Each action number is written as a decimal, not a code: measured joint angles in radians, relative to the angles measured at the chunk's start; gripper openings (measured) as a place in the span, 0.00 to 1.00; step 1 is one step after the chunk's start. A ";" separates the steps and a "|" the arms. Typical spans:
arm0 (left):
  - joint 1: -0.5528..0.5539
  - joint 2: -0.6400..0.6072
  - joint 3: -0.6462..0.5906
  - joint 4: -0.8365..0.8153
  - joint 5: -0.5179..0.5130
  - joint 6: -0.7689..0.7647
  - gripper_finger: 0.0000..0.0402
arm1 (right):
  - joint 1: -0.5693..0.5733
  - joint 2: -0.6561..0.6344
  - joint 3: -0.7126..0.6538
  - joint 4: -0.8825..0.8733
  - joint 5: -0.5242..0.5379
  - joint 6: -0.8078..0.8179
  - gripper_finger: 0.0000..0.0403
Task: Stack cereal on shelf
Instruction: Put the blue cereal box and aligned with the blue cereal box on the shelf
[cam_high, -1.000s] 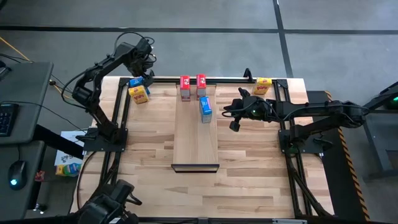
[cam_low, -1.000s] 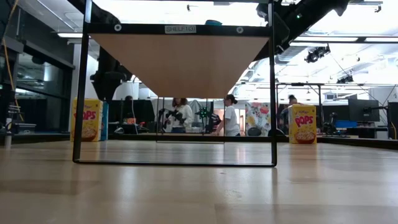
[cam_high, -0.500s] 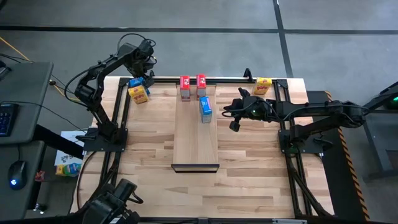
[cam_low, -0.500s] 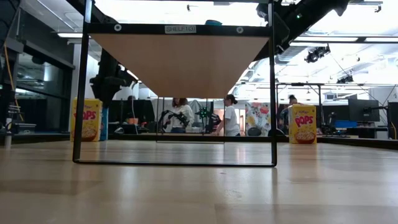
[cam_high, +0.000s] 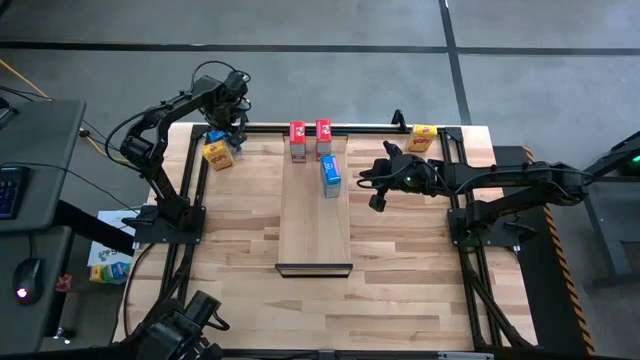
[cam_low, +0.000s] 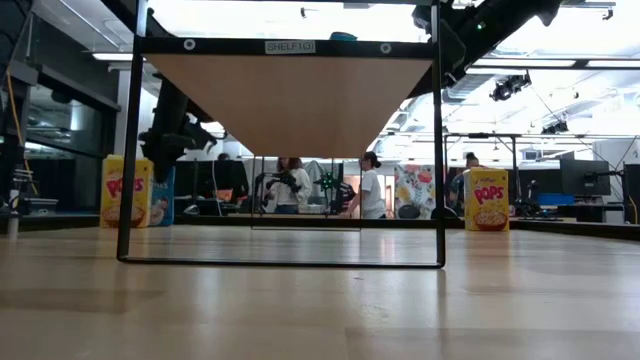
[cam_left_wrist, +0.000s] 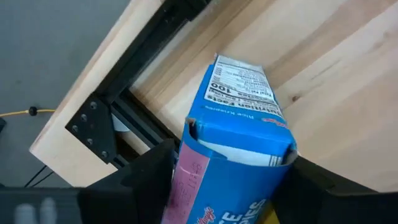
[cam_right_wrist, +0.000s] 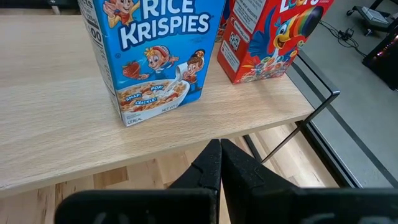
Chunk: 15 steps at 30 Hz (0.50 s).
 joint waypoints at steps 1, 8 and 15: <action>0.000 0.000 0.000 0.005 0.000 0.000 0.53 | 0.000 0.000 0.000 0.000 0.000 -0.001 0.00; 0.000 0.000 0.000 0.027 -0.001 0.001 0.40 | 0.000 0.000 0.000 0.008 -0.004 -0.001 0.00; -0.004 0.000 0.050 0.008 -0.001 -0.035 0.25 | 0.000 0.000 0.000 0.008 -0.004 -0.003 0.00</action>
